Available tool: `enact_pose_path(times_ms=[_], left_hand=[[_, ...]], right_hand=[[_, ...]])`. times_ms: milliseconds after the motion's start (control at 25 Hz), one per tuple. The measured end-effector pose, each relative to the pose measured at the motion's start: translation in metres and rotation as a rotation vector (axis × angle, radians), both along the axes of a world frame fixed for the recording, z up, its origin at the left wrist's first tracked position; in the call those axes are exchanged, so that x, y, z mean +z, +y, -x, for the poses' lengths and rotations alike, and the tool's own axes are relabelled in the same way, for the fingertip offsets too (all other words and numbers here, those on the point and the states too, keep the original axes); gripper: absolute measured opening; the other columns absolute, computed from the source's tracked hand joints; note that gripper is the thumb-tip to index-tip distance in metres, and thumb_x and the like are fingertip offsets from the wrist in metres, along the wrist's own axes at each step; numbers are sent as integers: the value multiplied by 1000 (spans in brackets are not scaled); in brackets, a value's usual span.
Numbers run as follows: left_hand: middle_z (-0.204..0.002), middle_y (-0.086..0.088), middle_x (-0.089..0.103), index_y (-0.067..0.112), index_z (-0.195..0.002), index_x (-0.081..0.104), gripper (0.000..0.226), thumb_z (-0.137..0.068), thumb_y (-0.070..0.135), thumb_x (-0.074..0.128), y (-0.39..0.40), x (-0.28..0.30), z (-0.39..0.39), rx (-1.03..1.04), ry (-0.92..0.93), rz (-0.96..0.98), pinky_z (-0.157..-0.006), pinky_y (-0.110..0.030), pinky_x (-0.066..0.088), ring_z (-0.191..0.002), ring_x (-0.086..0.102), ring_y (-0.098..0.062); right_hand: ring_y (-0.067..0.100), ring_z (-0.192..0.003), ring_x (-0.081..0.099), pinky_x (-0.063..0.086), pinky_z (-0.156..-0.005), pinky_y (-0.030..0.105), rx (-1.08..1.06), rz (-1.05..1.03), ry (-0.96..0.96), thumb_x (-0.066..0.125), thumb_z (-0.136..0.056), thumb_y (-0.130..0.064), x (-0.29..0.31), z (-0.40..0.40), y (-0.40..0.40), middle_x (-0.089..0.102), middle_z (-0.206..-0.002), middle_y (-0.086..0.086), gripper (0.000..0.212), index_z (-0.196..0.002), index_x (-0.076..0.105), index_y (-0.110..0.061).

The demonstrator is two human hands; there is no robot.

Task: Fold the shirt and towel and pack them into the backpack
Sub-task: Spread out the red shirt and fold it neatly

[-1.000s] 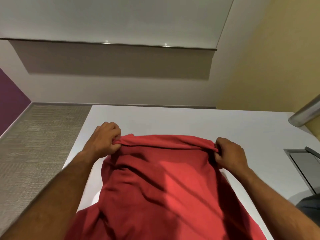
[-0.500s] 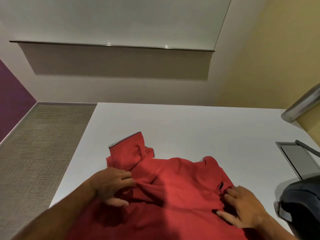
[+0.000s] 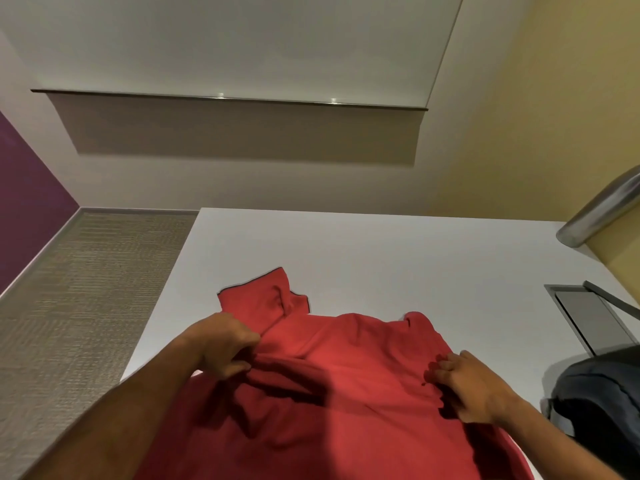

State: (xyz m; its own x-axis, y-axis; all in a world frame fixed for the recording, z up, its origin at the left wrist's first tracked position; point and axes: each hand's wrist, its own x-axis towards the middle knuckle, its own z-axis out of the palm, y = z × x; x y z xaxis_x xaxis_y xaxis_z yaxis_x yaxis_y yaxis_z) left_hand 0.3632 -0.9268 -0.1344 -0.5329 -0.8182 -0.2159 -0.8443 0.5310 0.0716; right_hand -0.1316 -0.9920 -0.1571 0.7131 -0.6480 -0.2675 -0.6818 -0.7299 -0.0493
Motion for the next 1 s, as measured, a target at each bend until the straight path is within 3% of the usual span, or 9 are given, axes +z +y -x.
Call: enact_pose_path(times_ms=[80,200,280,400,520,720,840,920,1000], left_hand=[[-85,4,68,26,-87,58,33,-73,55,59,-3,6,-1,2,-98,-80,-71,-31,44,-79,63,-23],[-97,4,68,26,-98,60,30,-76,46,61,-8,18,-7,57,-288,-156,-75,-32,44,-92,61,-21],[-98,5,68,27,-98,62,21,-78,33,61,-12,30,-14,168,-359,-170,-75,-30,46,-93,62,-19],[-95,5,68,29,-97,65,19,-79,26,59,-20,55,-24,339,-382,-190,-68,-27,43,-89,64,-18],[-88,5,69,31,-93,66,18,-76,28,59,-26,78,-41,413,-421,-162,-66,-26,44,-84,65,-17],[-78,11,61,36,-76,60,9,-71,30,56,-25,103,-73,465,-462,-76,-76,-25,43,-81,60,-11],[-72,12,65,34,-75,63,14,-75,20,59,-16,111,-92,564,-337,-64,-77,-29,52,-75,62,-9],[-62,3,68,24,-76,70,18,-80,7,65,-12,118,-100,722,-16,-140,-63,-33,58,-60,66,-17],[-57,-6,69,14,-76,72,16,-81,-1,71,-11,125,-102,826,235,-205,-53,-37,57,-50,66,-23]], right_hand=[[9,-61,52,33,-48,16,-21,-34,-92,68,-51,-39,7,8,-2,52,-65,-19,28,-74,54,-31],[10,-62,56,30,-48,12,-169,7,-284,65,-62,-27,24,25,-11,38,-64,-28,30,-83,46,-34],[11,-65,59,42,-50,24,-261,77,-382,55,-69,-30,38,38,-22,49,-67,-24,19,-86,51,-37],[7,-65,58,45,-58,27,-344,137,-449,57,-69,-24,69,42,-39,58,-71,-20,18,-80,64,-35],[4,-63,59,45,-58,23,-382,179,-480,59,-65,-14,96,41,-49,61,-70,-17,21,-77,71,-26],[1,-71,60,44,-61,13,-393,217,-560,47,-68,-30,119,45,-56,62,-71,-20,26,-78,71,-28],[4,-74,62,47,-62,19,-461,195,-573,63,-73,-14,122,47,-63,65,-88,-17,24,-78,68,-36],[7,-73,66,53,-65,27,-548,137,-617,76,-72,5,120,50,-70,68,-84,-17,39,-73,72,-34],[12,-71,71,59,-69,35,-622,-21,-664,79,-73,6,124,51,-76,73,-76,-10,37,-71,76,-30]])
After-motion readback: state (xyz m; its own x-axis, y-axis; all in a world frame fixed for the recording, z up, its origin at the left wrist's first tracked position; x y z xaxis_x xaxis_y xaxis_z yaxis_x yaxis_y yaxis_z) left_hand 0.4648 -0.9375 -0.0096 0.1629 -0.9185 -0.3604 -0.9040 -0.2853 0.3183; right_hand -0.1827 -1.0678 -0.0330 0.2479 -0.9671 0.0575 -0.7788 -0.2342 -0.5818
